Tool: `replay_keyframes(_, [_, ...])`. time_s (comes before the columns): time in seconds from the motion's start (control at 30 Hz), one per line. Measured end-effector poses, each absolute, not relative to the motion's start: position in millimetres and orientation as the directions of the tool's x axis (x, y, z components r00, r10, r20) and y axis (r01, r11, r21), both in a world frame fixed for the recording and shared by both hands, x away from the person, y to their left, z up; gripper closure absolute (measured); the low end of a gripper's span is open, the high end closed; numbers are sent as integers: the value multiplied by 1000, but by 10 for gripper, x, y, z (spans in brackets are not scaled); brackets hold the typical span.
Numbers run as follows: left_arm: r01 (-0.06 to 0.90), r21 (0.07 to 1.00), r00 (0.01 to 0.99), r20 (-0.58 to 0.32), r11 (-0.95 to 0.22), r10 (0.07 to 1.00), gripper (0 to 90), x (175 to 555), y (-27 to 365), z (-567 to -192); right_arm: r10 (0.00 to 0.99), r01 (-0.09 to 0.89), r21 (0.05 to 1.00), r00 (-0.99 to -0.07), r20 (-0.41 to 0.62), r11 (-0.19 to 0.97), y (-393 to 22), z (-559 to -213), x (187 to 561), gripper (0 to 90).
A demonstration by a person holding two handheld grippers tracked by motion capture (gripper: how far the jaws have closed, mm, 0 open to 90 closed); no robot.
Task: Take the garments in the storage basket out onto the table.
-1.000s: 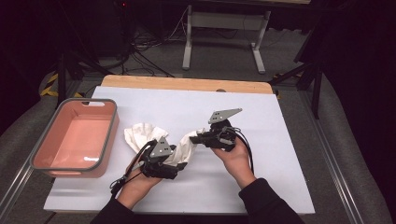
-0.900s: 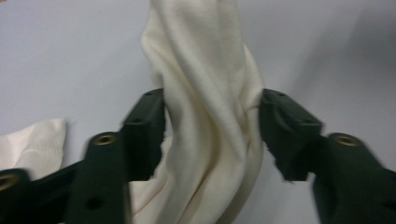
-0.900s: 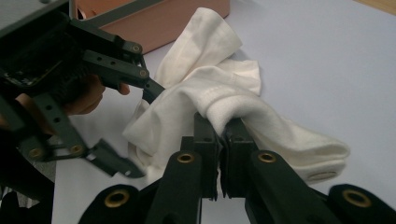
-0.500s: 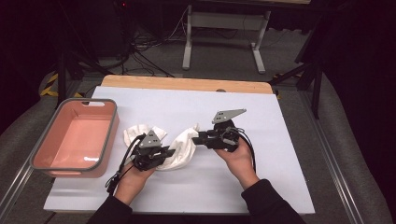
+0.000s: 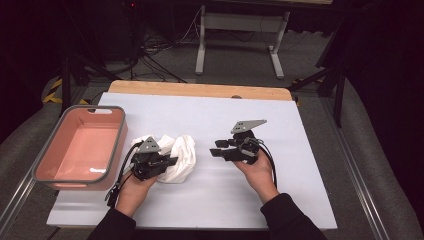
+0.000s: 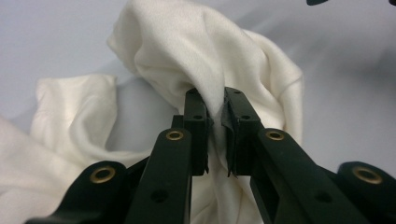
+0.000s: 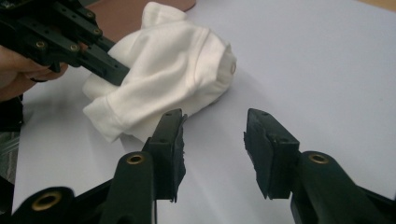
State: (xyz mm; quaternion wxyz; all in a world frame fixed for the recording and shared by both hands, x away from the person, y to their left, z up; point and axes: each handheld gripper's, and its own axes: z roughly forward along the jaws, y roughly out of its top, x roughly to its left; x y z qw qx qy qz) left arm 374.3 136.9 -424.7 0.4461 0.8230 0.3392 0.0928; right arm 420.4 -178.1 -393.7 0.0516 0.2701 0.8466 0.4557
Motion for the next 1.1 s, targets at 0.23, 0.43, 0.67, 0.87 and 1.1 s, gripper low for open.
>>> replay_keyframes(0.23, [522,776,718,-175,-355,674,805,3749,1489,-4313,480,417,775,-861,169,475,-1604,-4065,4244,536])
replay_keyframes(0.43, [563,745,691,-185,-358,699,800,3744,1528,-4379,460,416,758,-871,174,502,-1446,-4151,4281,523])
replay_keyframes(0.67, [598,715,654,-174,-362,736,727,3751,1510,-4410,448,417,749,-876,181,514,-1388,-4194,4299,518])
replay_keyframes(0.87, [566,740,646,-122,-365,753,619,3734,1505,-4349,452,413,763,-874,178,498,-1480,-4131,4271,511])
replay_keyframes(1.1, [535,780,651,-137,-324,746,521,3707,1545,-4202,476,397,788,-866,153,470,-1664,-4015,4211,464])
